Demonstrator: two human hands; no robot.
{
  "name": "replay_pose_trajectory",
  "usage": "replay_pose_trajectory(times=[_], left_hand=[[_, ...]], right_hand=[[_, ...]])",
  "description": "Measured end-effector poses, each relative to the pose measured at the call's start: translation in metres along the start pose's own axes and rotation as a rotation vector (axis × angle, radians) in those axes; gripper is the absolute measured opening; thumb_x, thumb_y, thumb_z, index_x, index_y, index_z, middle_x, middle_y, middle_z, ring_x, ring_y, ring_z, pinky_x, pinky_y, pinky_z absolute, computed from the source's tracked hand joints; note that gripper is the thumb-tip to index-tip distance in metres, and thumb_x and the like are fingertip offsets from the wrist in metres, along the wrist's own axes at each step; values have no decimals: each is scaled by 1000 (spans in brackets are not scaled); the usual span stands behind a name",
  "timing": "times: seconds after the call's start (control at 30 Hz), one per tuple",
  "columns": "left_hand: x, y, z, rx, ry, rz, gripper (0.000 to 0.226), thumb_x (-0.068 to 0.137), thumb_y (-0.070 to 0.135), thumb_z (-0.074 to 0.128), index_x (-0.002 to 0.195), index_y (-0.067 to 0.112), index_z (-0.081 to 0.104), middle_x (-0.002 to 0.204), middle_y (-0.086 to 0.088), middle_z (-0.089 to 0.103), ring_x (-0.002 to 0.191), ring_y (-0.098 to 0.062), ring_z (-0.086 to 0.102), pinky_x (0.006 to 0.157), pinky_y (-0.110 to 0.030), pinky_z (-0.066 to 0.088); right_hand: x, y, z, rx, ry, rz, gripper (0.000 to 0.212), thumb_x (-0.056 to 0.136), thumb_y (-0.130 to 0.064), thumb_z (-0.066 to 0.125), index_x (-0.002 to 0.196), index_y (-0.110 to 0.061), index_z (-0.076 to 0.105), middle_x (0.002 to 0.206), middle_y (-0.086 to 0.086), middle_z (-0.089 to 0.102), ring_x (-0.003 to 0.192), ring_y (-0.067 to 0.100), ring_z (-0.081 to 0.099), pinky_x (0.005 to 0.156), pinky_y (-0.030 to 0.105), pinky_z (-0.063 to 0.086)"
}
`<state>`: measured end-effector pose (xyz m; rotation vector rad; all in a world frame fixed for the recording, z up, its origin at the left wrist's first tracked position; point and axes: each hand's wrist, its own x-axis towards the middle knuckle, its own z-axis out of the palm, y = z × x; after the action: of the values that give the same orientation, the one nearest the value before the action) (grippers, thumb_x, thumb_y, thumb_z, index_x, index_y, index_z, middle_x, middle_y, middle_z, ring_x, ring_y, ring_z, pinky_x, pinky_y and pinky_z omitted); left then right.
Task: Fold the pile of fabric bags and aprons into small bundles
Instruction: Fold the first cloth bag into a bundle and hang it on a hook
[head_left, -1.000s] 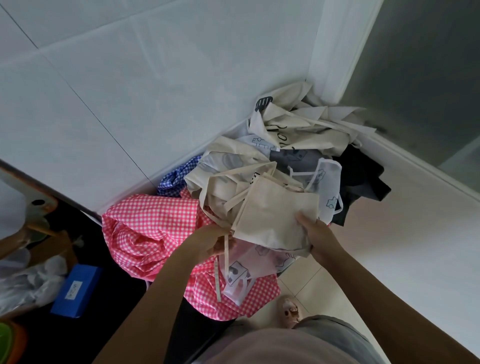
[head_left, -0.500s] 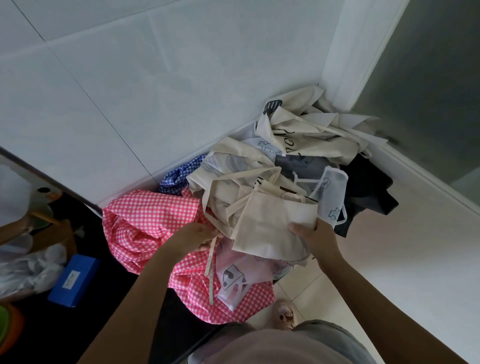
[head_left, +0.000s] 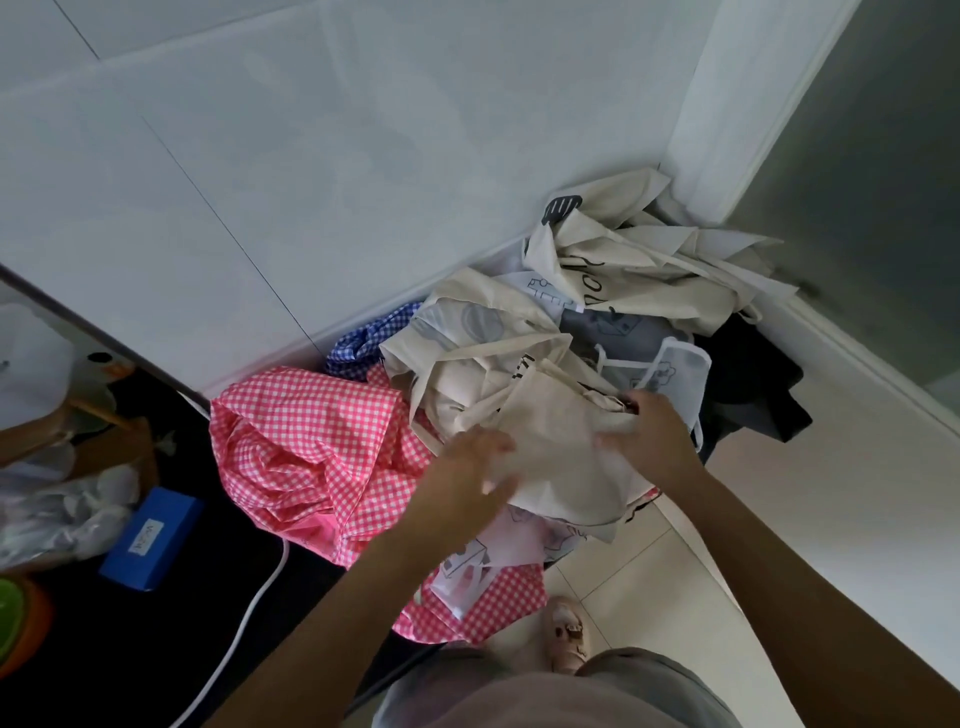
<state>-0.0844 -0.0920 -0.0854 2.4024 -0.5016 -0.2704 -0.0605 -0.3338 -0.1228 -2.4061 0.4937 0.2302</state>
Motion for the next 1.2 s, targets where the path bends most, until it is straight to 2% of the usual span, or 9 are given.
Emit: replay_pose_trajectory(times=[0.07,0.23,0.4,0.5,0.7,0.9,1.0,1.1,1.2], left_hand=[[6,-5,23,214,-187,78,66,86,44,63,144,24,36,152,1,31,141,-17,24,118,-43,16],[9,-10,63,415,-219,165,104,78,65,60,153,27,-1,160,-4,-10,144,-28,-20,103,-51,-30],[-2,-13,77,389,-86,316,117,68,69,65,152,17,2,159,-19,-2,145,-37,-12,108,-54,-13],[-12,-12,77,357,-41,447,109,74,61,59,153,10,4,160,-15,-4,147,-30,-8,114,-51,-5],[-17,-34,76,420,39,426,93,80,33,66,152,16,10,158,-9,13,148,-26,1,119,-42,0],[-18,-54,67,390,-241,355,73,91,53,33,153,30,0,161,-5,-6,147,-28,-12,118,-43,-8],[-12,-59,59,354,-294,383,75,89,39,38,151,28,-3,159,0,-15,145,-21,-22,114,-35,-19],[-10,-72,60,331,-300,417,91,88,20,62,151,31,-2,159,5,-15,145,-14,-22,114,-30,-19],[-10,-79,61,110,-264,354,86,87,10,65,150,32,11,159,10,2,146,-6,-11,117,-25,-12]], right_hand=[[1,-1,-5,-12,47,-21,51,68,-22,78,115,-12,59,108,6,59,99,22,56,76,27,39],[-12,-12,-22,1,-141,-45,24,83,-24,71,73,-17,50,73,-1,51,67,12,47,57,25,34],[-16,-16,-32,439,-641,218,32,83,-1,64,114,-5,59,105,17,67,89,30,66,62,30,53],[-25,-13,-32,807,-736,317,34,83,8,57,115,-1,61,96,15,70,79,24,69,55,27,53],[-43,11,0,1276,-851,422,60,67,-1,78,124,-1,60,119,13,61,107,23,59,84,30,50],[-59,13,3,223,-237,32,25,92,-16,57,117,-20,54,108,-3,62,95,14,59,80,28,49],[-70,19,3,216,7,-326,43,87,2,44,126,-15,50,119,-9,51,112,11,49,96,30,43],[-62,38,6,-172,-137,-750,78,74,11,49,143,-24,39,153,-16,23,144,10,13,116,30,15],[-49,53,13,-313,-245,-829,78,81,-11,67,146,-36,31,158,-16,12,148,14,-2,116,34,9]])
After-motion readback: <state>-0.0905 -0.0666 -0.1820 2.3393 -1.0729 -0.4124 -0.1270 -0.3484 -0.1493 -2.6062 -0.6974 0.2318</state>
